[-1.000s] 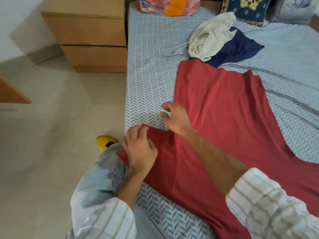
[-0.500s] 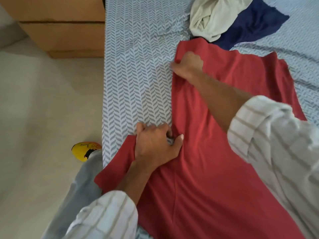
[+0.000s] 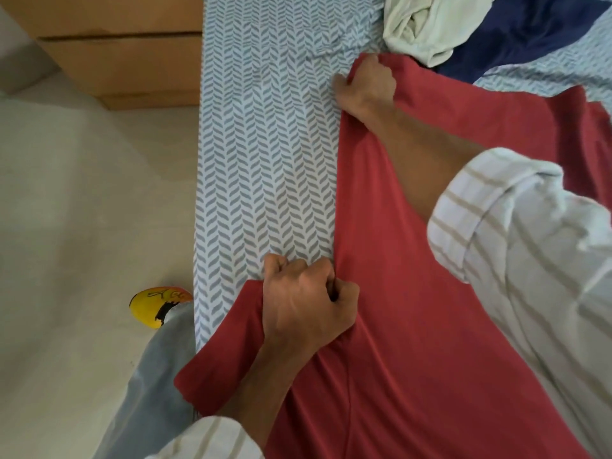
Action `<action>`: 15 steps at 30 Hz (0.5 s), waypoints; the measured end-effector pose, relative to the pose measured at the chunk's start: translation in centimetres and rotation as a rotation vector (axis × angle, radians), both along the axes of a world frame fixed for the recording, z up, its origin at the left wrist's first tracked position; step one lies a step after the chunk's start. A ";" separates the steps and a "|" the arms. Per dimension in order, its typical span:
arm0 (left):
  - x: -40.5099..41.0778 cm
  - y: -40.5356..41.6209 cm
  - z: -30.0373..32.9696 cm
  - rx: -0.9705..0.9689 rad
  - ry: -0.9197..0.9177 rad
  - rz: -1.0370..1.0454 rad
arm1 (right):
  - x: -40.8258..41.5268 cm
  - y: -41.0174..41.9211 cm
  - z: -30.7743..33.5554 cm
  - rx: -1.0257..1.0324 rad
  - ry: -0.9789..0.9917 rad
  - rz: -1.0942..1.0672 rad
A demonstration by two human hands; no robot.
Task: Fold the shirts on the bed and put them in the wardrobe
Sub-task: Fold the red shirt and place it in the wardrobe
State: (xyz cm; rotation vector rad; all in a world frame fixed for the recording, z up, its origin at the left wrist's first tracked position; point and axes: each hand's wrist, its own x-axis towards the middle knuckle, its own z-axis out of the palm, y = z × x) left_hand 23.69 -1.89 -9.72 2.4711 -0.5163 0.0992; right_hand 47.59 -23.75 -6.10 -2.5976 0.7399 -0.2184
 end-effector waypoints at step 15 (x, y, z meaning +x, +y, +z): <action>0.0 -0.3 -0.2 0.111 -0.033 -0.009 | -0.6 0.2 0.2 0.055 -0.086 0.082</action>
